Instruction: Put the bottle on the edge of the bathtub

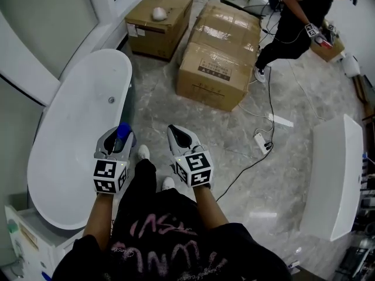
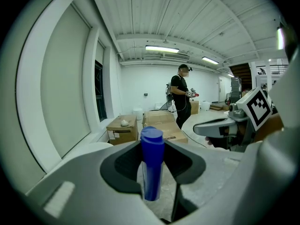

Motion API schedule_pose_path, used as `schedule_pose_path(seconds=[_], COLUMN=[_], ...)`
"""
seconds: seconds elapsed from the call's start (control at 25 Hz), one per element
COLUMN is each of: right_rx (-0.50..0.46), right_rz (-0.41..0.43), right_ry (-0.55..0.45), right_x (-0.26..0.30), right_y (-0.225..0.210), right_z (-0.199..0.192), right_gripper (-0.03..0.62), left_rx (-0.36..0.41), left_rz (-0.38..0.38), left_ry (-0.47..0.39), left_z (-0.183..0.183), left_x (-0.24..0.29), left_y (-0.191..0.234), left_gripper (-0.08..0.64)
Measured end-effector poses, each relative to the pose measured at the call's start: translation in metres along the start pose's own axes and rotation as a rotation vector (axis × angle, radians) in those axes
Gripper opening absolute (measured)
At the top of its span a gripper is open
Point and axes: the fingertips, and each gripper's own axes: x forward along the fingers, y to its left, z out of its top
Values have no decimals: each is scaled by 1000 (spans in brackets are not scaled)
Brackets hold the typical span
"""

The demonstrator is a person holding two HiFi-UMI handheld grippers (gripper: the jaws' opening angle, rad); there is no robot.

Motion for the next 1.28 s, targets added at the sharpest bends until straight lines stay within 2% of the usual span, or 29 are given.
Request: schedule_pose_path(seconds=[0.32,0.84,1.12,1.28], right_rx=[-3,4,43,65], right_rz=[-43,-19,-25,-30], right_ry=[30,158,208,247], right_x=[38,164,220,242], right_y=[-32,-61,-84,-102], right_z=[10,-10,-33,-59], right_gripper=[9,11,11,11], left_rx=[-26,-92,-122,-166], left_rz=[-42,-83,-94,-90], left_ry=[13,117,199,246], left_z=[3,-27,-67,-98], left_x=[57,167,226,259], left_y=[23,90,120,127], left_gripper=[152,153,152,152])
